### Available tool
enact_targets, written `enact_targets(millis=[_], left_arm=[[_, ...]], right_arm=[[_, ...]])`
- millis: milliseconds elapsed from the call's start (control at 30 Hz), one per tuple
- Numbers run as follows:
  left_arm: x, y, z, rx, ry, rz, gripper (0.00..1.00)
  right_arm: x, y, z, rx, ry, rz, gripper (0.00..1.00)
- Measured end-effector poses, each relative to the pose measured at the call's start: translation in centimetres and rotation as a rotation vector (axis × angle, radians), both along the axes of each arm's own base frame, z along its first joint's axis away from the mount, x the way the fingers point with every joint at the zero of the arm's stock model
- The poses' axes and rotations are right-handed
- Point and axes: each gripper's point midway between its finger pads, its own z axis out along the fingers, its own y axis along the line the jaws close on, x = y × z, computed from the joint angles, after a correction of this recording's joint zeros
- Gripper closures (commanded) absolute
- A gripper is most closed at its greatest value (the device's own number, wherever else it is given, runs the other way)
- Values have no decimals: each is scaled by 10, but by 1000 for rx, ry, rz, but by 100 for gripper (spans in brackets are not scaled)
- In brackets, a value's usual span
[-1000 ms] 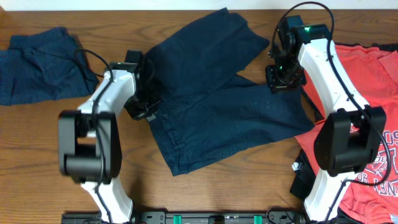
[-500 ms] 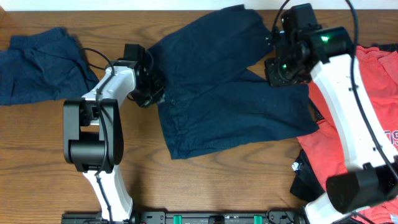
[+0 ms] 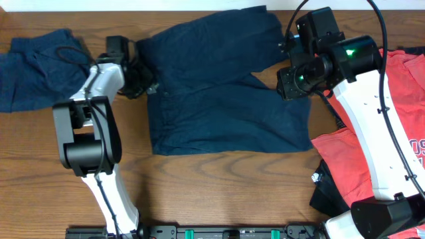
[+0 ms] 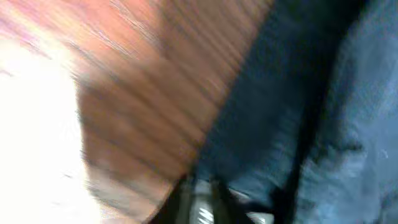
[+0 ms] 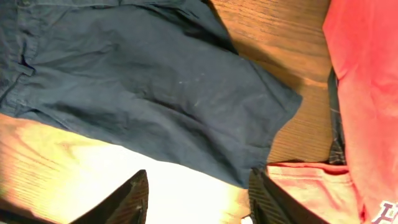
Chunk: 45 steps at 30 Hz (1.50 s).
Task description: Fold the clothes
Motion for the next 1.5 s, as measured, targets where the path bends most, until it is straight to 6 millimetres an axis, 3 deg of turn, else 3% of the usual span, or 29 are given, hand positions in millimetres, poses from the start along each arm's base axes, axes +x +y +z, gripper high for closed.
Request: enact_targets(millis=[33, 100, 233, 400, 500, 567, 733, 833, 933, 1200, 1500], left_arm=[[-2, 4, 1, 1, 11, 0, 42], [-8, 10, 5, 8, 47, -3, 35], [-28, 8, 8, 11, 148, -42, 36], [-33, -1, 19, 20, 161, -91, 47], [-42, -4, 43, 26, 156, -111, 46], [-54, -3, 71, 38, 145, -111, 46], [-99, 0, 138, 84, 153, -100, 44], [-118, 0, 151, 94, 170, -106, 46], [-140, -2, 134, 86, 245, -118, 46], [-209, -18, 47, 63, 423, -172, 46], [-253, -37, 27, 30, 322, -198, 41]], right_arm=[[0, 0, 0, -2, -1, 0, 48], [1, -3, 0, -18, -6, -5, 37], [6, -12, 0, -68, -31, -22, 32], [17, -27, -9, -116, -26, -68, 40], [27, -41, -32, -138, 39, -114, 42], [32, -47, -52, -151, 90, -133, 43], [39, -54, -100, -162, 168, -155, 42], [40, -53, -114, -143, 174, -157, 43], [34, -55, -127, -129, 204, -164, 43], [1, -68, -165, -130, 334, -216, 43], [-25, -63, -202, -96, 406, -252, 43]])
